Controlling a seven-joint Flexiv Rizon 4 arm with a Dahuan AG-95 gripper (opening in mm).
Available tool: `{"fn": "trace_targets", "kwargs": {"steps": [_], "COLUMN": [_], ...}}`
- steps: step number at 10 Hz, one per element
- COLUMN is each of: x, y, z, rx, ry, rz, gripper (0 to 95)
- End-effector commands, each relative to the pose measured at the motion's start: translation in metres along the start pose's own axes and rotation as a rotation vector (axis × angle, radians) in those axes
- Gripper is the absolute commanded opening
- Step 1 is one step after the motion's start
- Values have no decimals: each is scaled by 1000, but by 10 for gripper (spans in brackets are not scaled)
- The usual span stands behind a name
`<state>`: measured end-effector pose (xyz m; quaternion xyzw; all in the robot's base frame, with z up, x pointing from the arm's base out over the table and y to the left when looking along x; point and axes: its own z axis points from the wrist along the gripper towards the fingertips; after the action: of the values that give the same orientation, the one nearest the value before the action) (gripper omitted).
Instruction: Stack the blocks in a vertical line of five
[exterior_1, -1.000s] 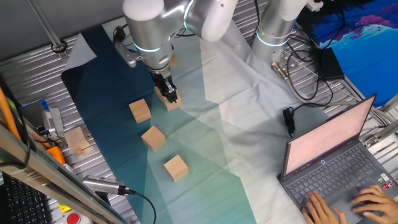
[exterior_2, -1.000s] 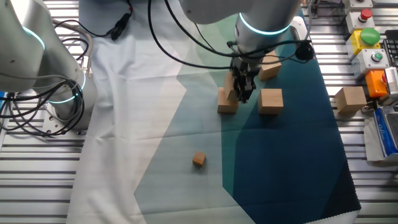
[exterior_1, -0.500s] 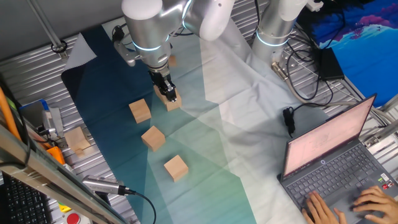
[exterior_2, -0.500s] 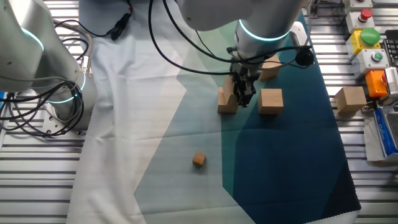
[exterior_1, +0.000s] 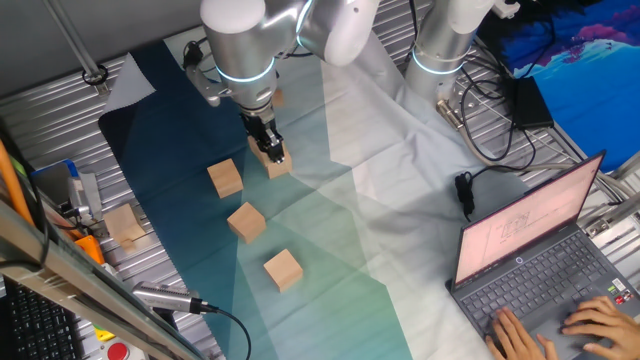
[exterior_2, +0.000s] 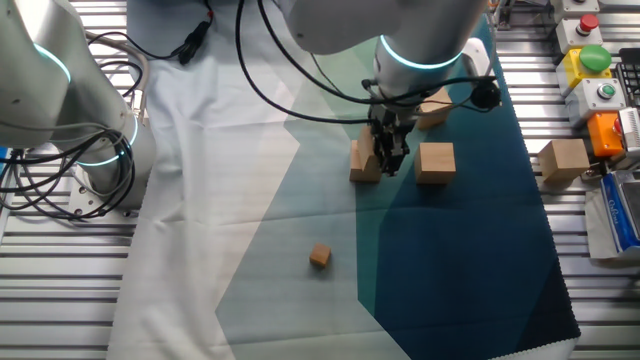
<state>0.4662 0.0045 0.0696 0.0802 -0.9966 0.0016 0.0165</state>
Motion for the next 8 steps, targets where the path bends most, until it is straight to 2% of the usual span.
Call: {"fn": "trace_targets", "kwargs": {"steps": [1,6,8], "x": [-1,1,-4], "y": [0,-2,-2], "z": [-1,-3,-5], "rx": [-7,-27,-29], "ry": [0,2,2], "rz": [1,13,6], "gripper": [0,0,0]}}
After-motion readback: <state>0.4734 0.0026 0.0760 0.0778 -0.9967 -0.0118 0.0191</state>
